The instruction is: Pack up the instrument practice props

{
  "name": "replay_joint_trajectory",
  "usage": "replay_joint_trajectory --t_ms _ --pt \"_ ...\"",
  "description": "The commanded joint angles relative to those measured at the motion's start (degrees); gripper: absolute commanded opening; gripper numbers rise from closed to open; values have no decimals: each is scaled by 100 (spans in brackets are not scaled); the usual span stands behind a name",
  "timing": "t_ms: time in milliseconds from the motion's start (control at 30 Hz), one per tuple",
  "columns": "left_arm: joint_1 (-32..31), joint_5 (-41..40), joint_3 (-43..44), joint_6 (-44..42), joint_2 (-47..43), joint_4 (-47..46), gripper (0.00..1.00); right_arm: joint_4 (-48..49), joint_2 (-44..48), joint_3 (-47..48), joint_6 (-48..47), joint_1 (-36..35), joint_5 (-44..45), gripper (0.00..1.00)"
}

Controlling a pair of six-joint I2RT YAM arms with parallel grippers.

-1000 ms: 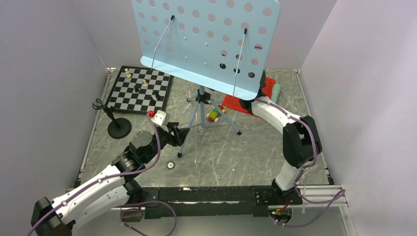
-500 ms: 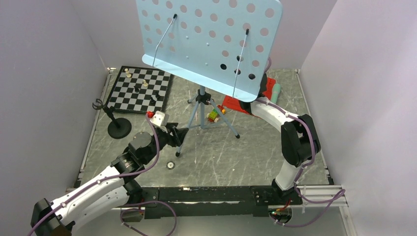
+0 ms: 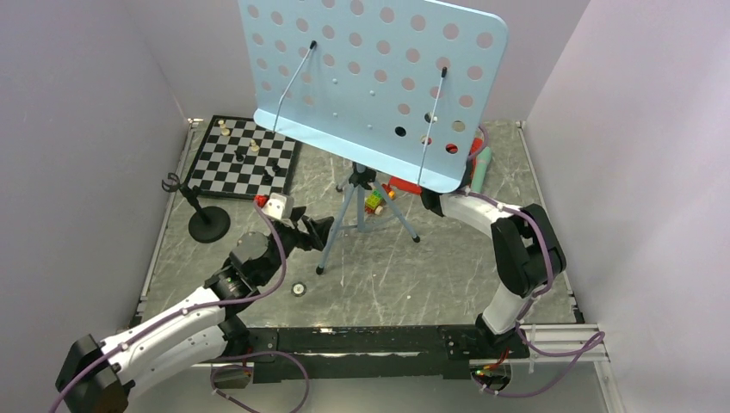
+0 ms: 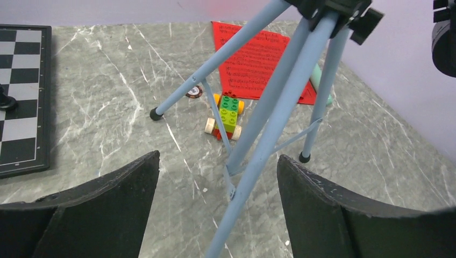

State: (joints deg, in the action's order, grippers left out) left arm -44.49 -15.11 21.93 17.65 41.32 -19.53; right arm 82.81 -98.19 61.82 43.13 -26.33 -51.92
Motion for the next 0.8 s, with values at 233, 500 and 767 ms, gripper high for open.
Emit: replay_joint_trajectory --t_ms 233,500,767 --pt "59 854 -724 -84 695 -3088 84 75 -287 -1500 823 201 -546 0" --pt "62 1748 -613 -318 1590 -4497 89 -170 138 -2193 582 272 -594 0" --pt "59 2760 -125 -176 2665 -5123 99 64 783 -3095 756 435 -631 0"
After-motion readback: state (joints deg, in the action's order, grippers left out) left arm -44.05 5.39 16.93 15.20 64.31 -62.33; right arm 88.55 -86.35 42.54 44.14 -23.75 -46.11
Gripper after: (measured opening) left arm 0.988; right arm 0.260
